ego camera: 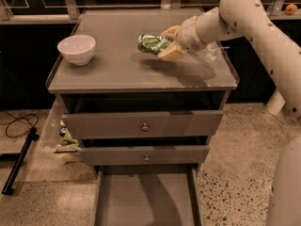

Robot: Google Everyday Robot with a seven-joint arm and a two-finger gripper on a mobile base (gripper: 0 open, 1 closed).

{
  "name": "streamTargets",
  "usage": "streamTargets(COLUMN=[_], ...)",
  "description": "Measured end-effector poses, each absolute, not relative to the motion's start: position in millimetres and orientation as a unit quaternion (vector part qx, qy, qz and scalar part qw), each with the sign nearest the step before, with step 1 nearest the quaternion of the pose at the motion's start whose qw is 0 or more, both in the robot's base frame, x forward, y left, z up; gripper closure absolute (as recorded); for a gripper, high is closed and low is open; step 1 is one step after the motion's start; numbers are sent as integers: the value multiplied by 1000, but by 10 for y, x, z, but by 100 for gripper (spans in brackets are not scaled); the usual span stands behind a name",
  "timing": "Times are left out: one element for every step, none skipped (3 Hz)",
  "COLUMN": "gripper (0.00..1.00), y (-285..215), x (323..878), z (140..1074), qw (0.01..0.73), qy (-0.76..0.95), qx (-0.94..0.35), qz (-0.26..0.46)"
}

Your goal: Pick green can from bottom drawer and place on counter

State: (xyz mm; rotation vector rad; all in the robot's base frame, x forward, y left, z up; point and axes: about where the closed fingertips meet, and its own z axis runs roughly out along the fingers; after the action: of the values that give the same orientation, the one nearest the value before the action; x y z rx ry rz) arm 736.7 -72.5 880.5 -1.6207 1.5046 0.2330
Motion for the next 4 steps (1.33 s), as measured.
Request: streamTargets(gripper=[100, 100, 81, 57], y=[-669, -609, -609, -608], x=[7437, 7467, 7467, 7467], z=[8683, 8614, 8614, 8614], qw=[434, 429, 429, 429], qy=[621, 623, 623, 623], qx=[-644, -643, -643, -643], qz=[105, 121, 121, 121])
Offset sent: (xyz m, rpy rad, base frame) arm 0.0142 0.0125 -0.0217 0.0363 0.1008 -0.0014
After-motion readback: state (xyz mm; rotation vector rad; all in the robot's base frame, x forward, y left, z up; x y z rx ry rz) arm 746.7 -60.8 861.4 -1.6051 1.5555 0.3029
